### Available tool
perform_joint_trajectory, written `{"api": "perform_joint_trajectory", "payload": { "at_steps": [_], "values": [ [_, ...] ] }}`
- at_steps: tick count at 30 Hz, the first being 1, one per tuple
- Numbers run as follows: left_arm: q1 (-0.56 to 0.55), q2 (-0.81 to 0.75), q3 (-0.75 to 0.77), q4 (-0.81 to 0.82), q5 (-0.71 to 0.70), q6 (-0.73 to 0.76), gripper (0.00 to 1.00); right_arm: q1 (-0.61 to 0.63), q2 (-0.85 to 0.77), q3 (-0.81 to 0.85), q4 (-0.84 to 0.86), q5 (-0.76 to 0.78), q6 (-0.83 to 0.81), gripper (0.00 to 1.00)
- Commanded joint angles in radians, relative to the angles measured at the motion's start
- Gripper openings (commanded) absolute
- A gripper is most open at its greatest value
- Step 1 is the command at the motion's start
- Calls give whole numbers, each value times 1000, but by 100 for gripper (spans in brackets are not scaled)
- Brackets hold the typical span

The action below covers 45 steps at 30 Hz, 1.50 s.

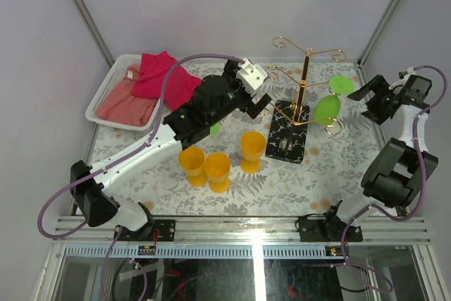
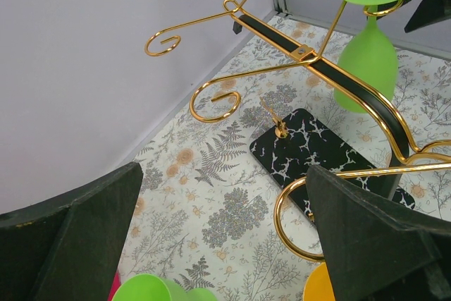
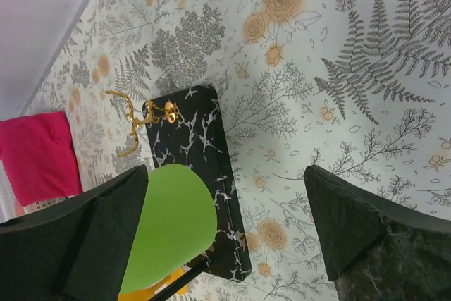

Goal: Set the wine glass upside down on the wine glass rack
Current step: Adjust the wine rack at the center of the board.

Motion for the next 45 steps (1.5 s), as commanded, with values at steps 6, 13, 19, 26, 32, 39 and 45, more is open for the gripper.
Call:
{"api": "perform_joint_trajectory", "payload": {
  "at_steps": [6,13,19,26,32,39,45],
  "values": [
    [9,-32,11,39,17,12,100,0,89,-30,59,-16,49,98],
    [10,-31,7,48,24,2,100,13,138,-52,93,-2,77,97],
    [11,-25,7,54,30,-3,100,69,190,-30,126,17,106,97],
    [11,-28,-2,67,14,-15,100,99,302,74,117,-3,106,97],
    [11,-26,3,50,-6,-9,100,122,388,138,131,-37,111,97],
    [10,-11,12,42,-9,-15,100,141,445,152,148,-57,115,97],
    [11,5,25,37,-8,-18,100,182,465,152,147,-49,103,97]
  ]
}}
